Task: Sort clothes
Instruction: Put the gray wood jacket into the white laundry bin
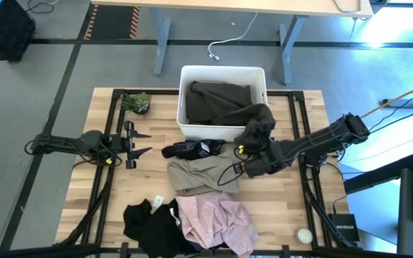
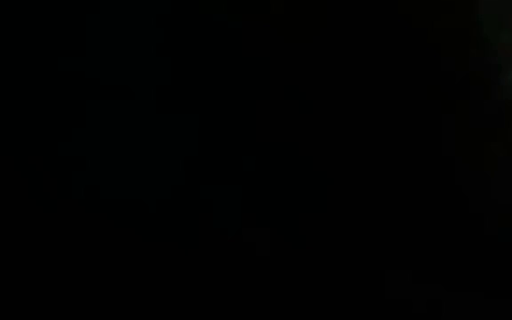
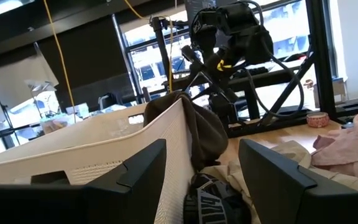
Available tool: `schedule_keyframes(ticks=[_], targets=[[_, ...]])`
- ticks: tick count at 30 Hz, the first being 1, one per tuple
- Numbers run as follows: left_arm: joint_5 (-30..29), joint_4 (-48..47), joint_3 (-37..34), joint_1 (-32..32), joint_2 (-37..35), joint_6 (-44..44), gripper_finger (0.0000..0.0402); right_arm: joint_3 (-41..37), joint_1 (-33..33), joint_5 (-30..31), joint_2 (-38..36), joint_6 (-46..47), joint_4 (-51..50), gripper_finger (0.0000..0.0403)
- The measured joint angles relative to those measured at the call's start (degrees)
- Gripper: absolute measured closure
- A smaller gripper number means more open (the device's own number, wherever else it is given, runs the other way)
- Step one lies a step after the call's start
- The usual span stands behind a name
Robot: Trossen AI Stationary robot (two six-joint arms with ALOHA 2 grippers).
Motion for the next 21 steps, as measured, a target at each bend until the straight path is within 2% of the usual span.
schedule_keyframes(ticks=[3,4,11,16,21], targets=[[0.0,0.0,0.0,0.0,0.0,-0.1,0.0204,0.2,0.0,0.8,-0.1,-1.0,-0.2,0.0366],[0.0,0.0,0.0,0.0,0.0,-0.2,0.0204,0.4,0.1,0.7,-0.1,-1.5,-0.5,0.0380],[0.0,-0.1,0.0,0.0,0.0,-0.2,0.0204,6.9,0.0,-1.1,0.1,-4.7,-1.3,0.0360],[0.0,-0.4,0.0,0.0,0.0,-0.2,0.0204,15.0,-0.5,-0.6,0.1,-12.1,-1.3,0.0384],[0.0,-0.5,0.0,0.0,0.0,-0.2,0.0204,25.1,-1.7,3.5,0.1,-19.1,-1.1,0.0378]])
